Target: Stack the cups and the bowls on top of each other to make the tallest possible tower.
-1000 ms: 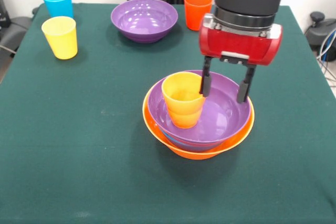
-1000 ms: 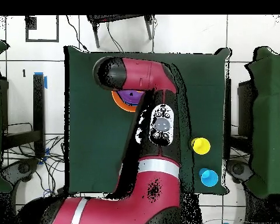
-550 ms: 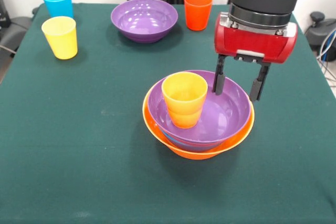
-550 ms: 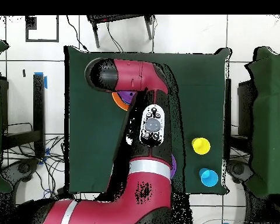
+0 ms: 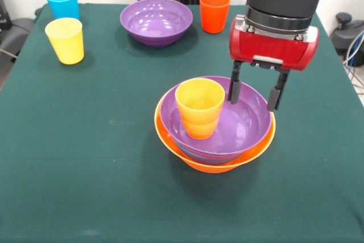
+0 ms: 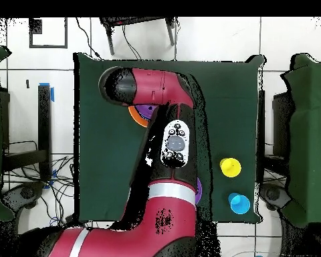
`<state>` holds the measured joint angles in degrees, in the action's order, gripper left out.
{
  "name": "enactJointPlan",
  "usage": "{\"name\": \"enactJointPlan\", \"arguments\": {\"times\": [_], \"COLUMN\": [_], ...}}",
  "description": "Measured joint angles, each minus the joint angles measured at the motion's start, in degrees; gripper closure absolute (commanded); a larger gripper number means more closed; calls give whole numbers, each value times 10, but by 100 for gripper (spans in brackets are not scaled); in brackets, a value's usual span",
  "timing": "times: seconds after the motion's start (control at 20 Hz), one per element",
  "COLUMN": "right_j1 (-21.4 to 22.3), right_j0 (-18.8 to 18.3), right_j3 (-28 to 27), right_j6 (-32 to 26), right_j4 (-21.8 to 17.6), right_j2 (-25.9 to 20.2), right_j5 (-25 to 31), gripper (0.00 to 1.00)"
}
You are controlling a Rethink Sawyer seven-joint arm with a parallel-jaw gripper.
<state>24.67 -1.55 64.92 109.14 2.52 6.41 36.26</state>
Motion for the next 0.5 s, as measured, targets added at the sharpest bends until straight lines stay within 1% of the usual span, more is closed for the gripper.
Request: {"name": "enactJointPlan", "arguments": {"times": [0.5], "right_j1": [-7], "right_j0": [0], "right_j3": [0], "right_j6": [0], "right_j4": [3], "right_j2": [0], "right_j5": [0], "gripper": [0]}}
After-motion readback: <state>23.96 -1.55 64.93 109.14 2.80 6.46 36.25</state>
